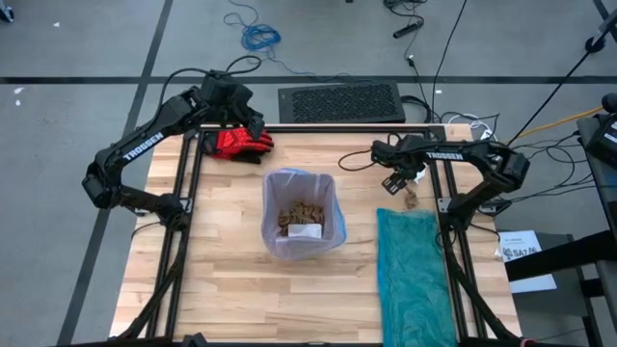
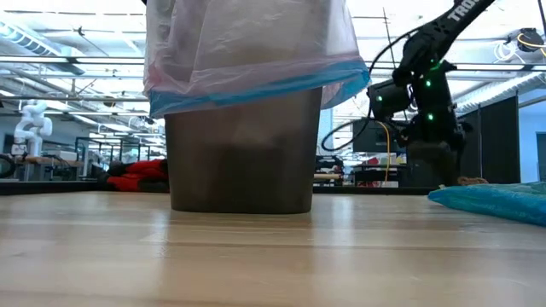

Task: Place trash/remove bag and relplace
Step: Put the white paper into the trash bin

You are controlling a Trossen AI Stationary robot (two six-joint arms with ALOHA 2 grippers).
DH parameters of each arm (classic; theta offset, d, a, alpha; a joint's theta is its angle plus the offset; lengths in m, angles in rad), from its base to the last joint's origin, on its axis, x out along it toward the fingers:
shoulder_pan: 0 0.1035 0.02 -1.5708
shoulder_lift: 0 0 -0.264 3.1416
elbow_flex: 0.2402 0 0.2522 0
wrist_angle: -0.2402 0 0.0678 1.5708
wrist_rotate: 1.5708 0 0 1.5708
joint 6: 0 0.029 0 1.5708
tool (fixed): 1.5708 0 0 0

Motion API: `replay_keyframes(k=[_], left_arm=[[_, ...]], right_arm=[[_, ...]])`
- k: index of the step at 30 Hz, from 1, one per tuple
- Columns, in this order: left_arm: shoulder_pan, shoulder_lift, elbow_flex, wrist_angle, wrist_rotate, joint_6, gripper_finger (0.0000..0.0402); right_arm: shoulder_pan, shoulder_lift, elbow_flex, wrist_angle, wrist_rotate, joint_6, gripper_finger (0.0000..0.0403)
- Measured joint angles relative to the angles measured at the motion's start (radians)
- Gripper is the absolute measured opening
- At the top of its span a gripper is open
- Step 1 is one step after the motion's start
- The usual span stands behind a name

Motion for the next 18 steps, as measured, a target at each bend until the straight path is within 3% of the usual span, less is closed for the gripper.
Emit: replay_keyframes(k=[6, 10, 14, 18], left_arm=[[0.000, 0.000, 0.000, 0.000, -0.007, 0.001, 0.0001], [0.000, 0.000, 0.000, 0.000, -0.012, 0.001, 0.0001], [0.000, 0.000, 0.000, 0.000, -0.012, 0.000, 0.0001], [0.000, 0.000, 0.000, 0.000, -0.012, 0.000, 0.0001]], right_arm=[[-0.076, 0.007, -0.032, 0.090, 0.023, -0.060, 0.0179], [-0.130, 0.023, -0.041, 0.098, 0.005, -0.086, 0.0119], [-0.149, 0.023, -0.018, 0.047, -0.010, -0.102, 0.0022], [-0.121, 0.005, 0.078, -0.044, -0.071, -0.109, 0.0005]])
